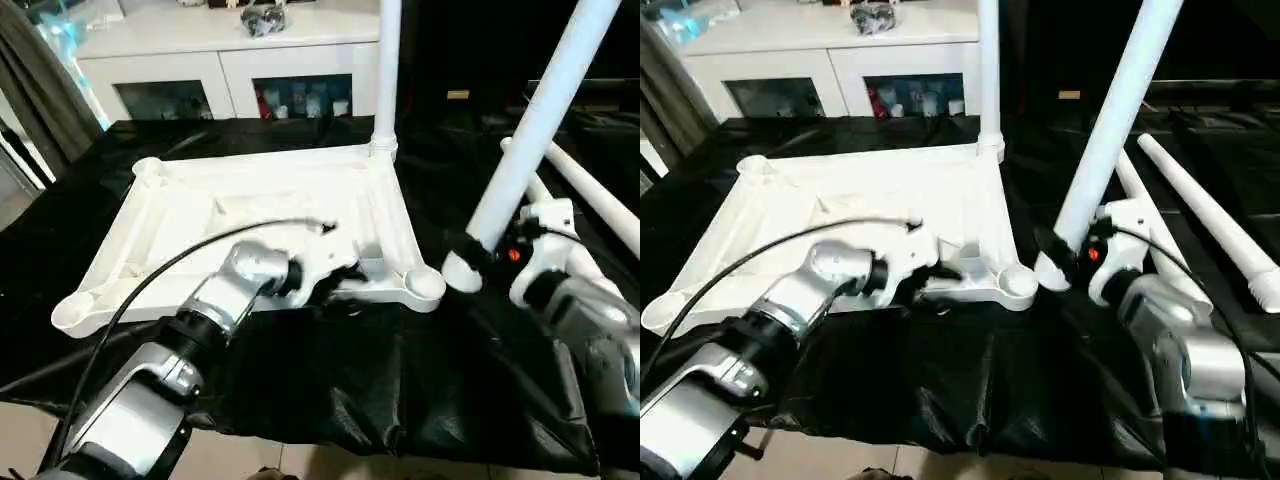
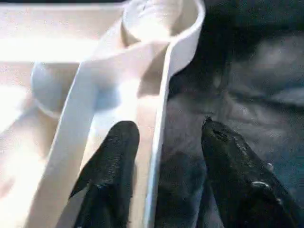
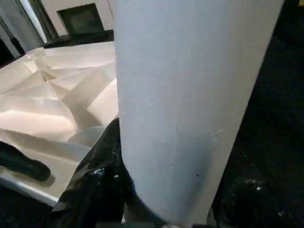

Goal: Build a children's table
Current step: Insert table leg to table base

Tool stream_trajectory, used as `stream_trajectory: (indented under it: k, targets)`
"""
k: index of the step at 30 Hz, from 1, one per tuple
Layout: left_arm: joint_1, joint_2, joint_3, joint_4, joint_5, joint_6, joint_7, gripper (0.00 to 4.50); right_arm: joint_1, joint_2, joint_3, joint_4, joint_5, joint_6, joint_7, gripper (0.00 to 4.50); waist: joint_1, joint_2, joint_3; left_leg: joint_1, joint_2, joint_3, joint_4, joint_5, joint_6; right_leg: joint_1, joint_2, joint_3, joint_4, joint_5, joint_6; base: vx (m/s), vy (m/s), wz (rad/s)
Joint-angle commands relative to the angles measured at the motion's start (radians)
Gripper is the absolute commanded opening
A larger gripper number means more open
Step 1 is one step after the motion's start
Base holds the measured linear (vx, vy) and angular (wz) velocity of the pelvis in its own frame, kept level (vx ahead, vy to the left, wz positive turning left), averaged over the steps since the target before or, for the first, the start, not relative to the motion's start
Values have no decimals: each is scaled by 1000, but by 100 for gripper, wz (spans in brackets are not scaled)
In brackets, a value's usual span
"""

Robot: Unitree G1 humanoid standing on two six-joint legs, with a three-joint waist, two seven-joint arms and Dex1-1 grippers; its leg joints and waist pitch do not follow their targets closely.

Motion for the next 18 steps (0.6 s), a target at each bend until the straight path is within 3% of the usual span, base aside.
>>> stream_trajectory:
  k: [1,8,10,18]
  targets:
    - [-32,3,11,33,17,-20,11,210,-3,7,11,-37,-4,-10,-5,189,-3,-19,-68,24,40,-30,-73,-216,45,49,-51,31,-89,-266,-191,0,0,0]
    - [-50,-10,42,108,19,-69,-11,155,0,2,23,-41,-9,-12,2,189,1,-23,-71,21,40,-29,-71,-188,63,52,-53,31,-83,-220,-210,0,0,0]
    - [-56,-13,47,130,22,-90,-16,122,0,-1,27,-40,-10,-13,5,189,2,-24,-70,21,40,-28,-71,-191,66,51,-54,32,-85,-229,-210,0,0,0]
    - [-70,-20,48,177,41,-122,-26,62,-6,-9,38,-37,-12,-14,18,189,1,-25,-67,23,42,-29,-74,-213,59,49,-54,33,-90,-275,-198,0,0,0]
